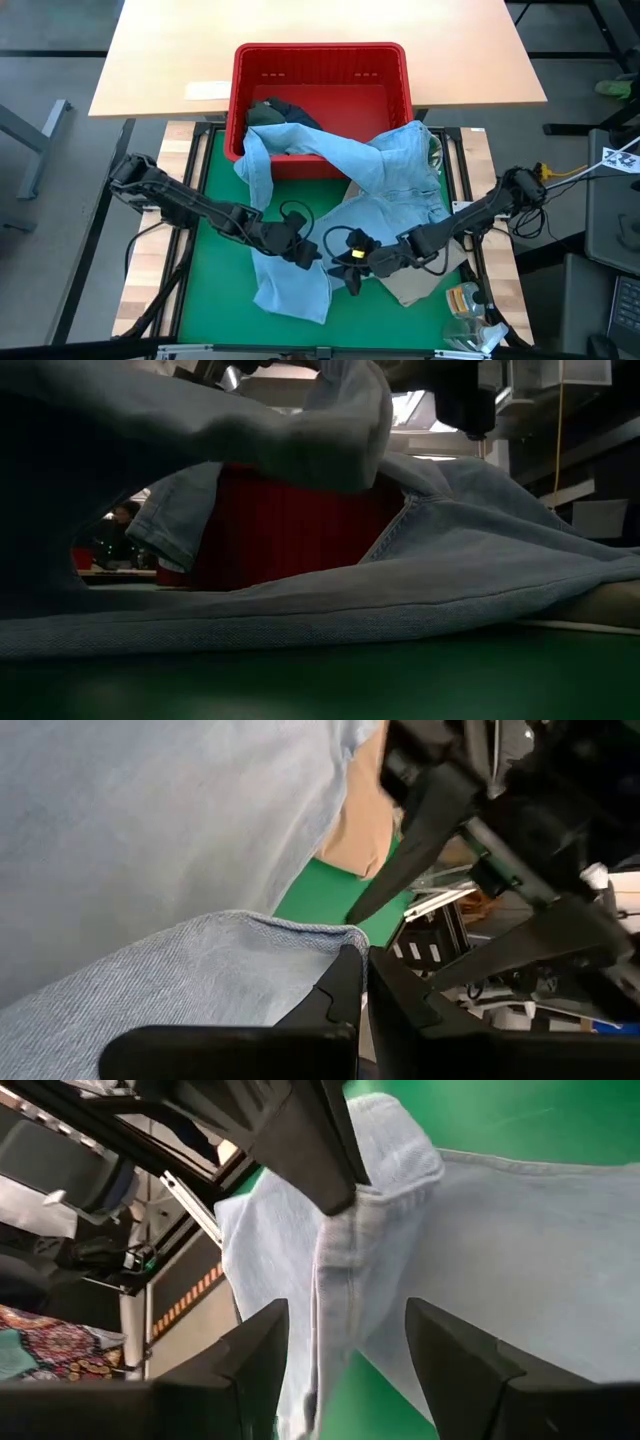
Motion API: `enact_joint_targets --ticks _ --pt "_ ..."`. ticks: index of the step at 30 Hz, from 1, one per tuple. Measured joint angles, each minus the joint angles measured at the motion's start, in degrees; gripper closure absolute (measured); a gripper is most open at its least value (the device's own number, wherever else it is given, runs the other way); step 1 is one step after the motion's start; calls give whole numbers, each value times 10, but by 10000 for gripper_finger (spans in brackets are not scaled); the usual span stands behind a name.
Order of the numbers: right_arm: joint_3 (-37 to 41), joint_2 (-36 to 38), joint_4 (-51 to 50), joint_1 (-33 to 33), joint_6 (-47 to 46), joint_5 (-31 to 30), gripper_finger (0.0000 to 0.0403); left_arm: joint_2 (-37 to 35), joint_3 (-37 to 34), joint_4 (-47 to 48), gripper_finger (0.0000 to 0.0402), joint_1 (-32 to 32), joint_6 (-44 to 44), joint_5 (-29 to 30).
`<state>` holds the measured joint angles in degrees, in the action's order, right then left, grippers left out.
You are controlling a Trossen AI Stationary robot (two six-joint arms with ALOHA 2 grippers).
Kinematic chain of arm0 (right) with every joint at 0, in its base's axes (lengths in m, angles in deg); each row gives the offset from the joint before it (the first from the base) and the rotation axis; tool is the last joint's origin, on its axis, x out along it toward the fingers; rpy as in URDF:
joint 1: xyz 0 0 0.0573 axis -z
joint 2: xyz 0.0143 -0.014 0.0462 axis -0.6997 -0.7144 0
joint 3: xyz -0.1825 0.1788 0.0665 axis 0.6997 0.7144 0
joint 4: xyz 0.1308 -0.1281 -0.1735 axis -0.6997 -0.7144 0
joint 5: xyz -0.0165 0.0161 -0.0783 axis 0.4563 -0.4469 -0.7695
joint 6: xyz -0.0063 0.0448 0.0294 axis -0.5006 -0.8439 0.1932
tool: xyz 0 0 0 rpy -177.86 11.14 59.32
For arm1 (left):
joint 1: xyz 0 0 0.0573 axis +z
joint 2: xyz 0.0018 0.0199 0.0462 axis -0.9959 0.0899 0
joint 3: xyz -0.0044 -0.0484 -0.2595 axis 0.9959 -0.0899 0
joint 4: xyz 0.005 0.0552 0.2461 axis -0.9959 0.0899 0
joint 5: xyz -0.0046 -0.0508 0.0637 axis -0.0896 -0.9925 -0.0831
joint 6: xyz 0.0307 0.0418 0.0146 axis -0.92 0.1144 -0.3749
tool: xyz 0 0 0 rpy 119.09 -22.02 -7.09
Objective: Fold Laundry from Bin
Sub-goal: Fold the light blue jeans
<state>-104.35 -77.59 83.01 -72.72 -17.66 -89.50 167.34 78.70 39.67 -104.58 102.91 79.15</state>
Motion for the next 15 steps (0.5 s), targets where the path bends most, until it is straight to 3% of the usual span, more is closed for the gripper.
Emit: enact_joint_targets --ticks 15 --pt "0 -14 33 -1 3 -2 201 0 0 -21 397 0 -1 13"
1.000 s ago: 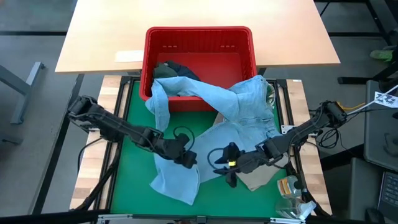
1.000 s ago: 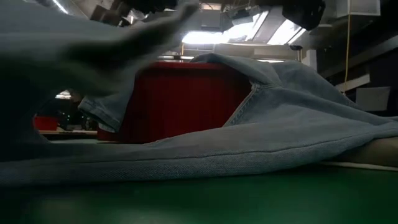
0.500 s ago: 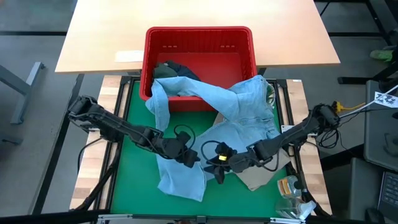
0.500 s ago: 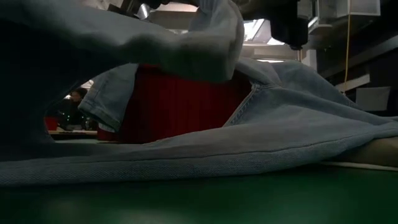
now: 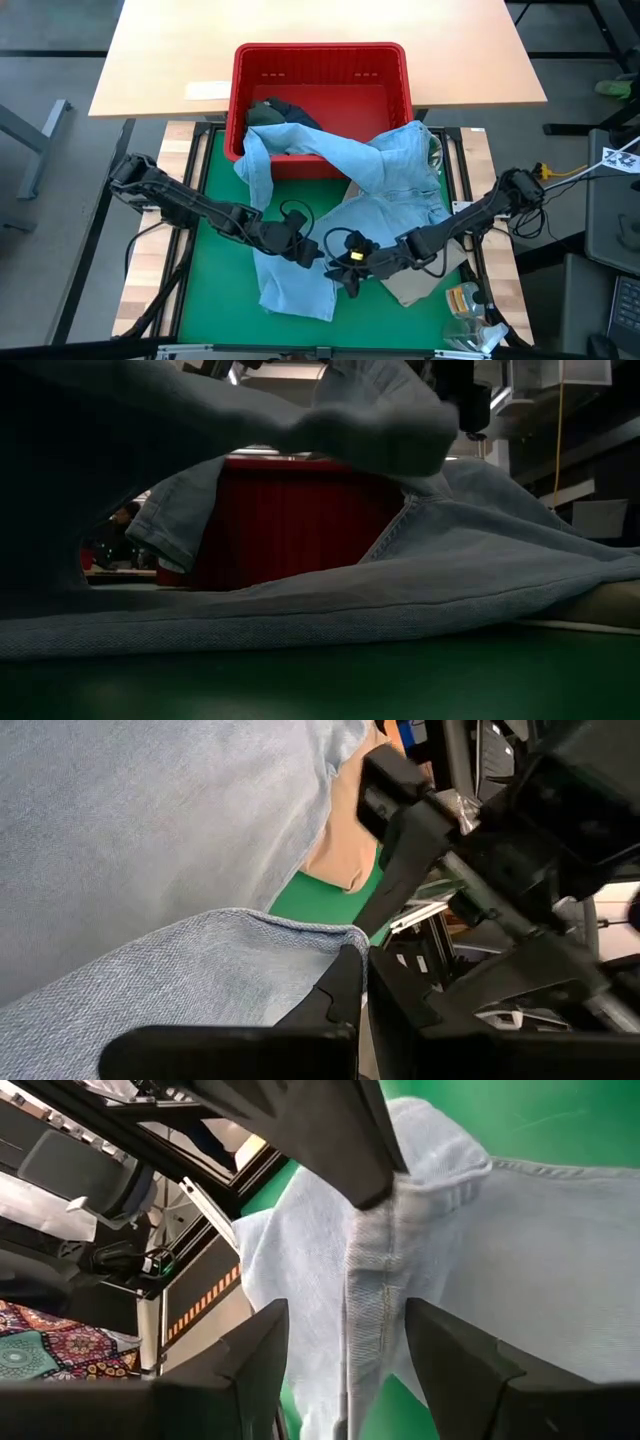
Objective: Fold Laundry from Bin
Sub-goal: Fold the light blue jeans
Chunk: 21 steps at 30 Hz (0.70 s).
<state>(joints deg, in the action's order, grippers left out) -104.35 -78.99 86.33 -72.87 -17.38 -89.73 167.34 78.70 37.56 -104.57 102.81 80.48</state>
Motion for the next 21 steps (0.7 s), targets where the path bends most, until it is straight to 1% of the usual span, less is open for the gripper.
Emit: enact_joint_targets --ticks 10,13,15,17,21 --pt "1 -25 -2 0 1 25 201 0 0 -34 397 2 0 4" --pt "0 -24 -1 0 2 26 210 0 0 -36 397 2 0 4" --pt "0 -25 -1 0 12 26 228 0 0 -35 397 2 -1 4" --pt "0 -25 0 0 13 26 255 0 0 -35 397 2 -11 4" --pt "0 -25 -3 0 19 30 331 0 0 -34 397 2 -58 1"
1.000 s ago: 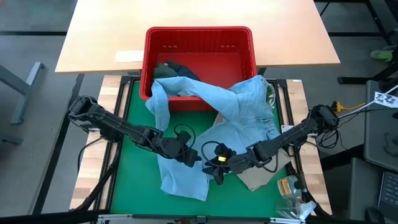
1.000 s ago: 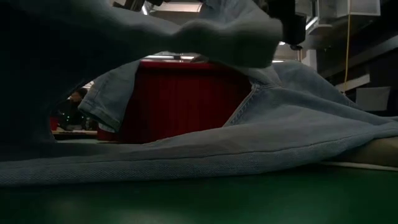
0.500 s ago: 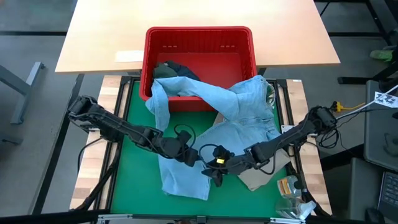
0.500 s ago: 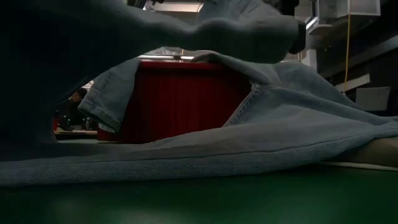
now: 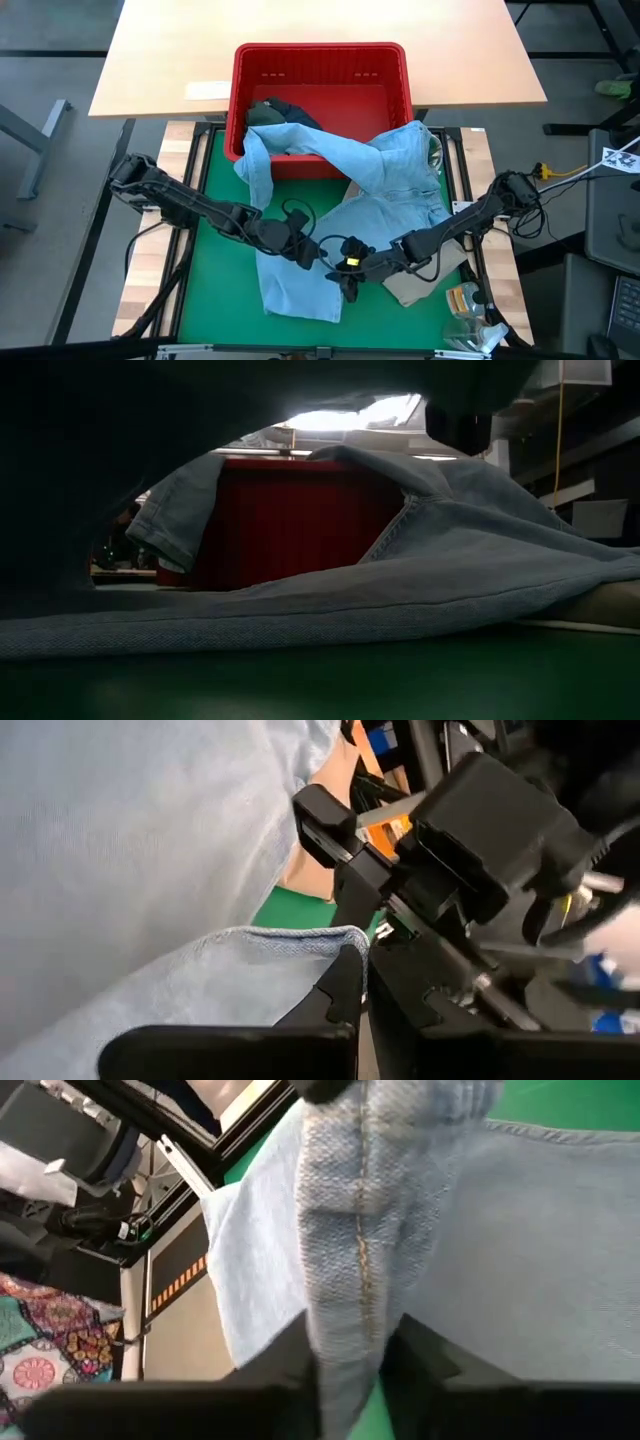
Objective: Fold Laundry from Bin
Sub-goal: Fold the light blue jeans
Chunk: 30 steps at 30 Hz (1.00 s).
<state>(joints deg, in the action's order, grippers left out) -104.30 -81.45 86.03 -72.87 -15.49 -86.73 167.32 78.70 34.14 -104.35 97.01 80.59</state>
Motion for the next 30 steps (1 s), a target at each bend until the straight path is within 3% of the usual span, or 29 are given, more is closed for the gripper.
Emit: enact_joint_targets --ticks 2,4,8,16,23,30 --pt "0 0 0 0 15 1 375 0 0 0 396 0 -50 -3" --pt "0 0 0 0 31 6 392 0 0 0 390 0 -100 -4" --pt "-13 0 -13 1 35 36 377 0 0 0 354 0 -159 -15" --pt "-73 0 -132 1 72 48 391 -2 0 0 279 4 -286 -29" --pt "-139 0 -301 1 107 39 397 -11 0 20 281 30 -361 -118" --pt "-179 1 -449 10 120 -43 390 -12 0 74 282 29 -360 -179"
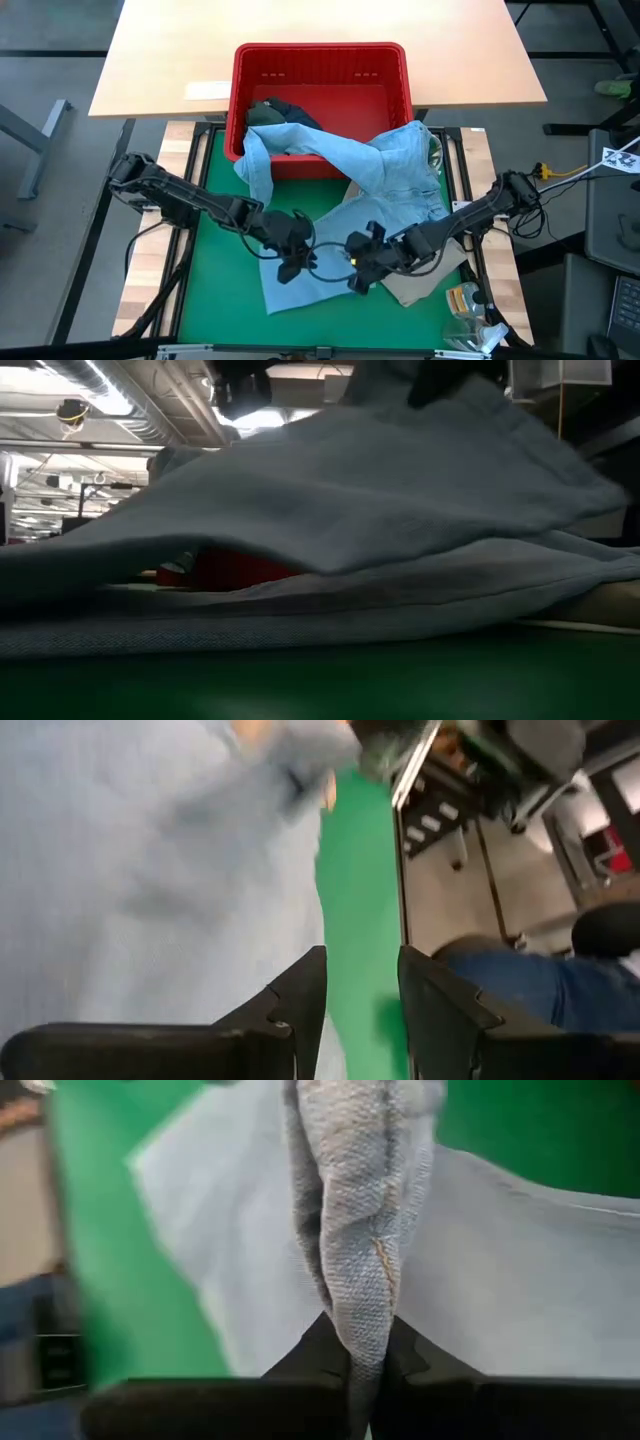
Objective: Fold Laundry from Bin
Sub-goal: Fold the light blue jeans
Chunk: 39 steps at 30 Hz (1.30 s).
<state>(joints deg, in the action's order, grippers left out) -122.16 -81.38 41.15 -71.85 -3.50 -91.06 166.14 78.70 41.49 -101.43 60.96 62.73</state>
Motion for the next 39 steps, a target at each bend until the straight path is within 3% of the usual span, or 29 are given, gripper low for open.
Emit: enact_joint_targets --ticks 6,14,20,29,39 --pt "-1 0 -58 34 1 26 396 0 0 58 282 -22 1 7" --pt "-2 10 -105 46 8 73 396 0 0 103 282 -62 0 75" --pt "-1 12 -142 46 8 26 391 0 0 104 282 -88 0 126" --pt "30 12 -136 47 9 12 394 0 0 103 283 -125 3 166" --pt "36 12 -135 47 10 11 371 26 1 105 282 -157 19 207"
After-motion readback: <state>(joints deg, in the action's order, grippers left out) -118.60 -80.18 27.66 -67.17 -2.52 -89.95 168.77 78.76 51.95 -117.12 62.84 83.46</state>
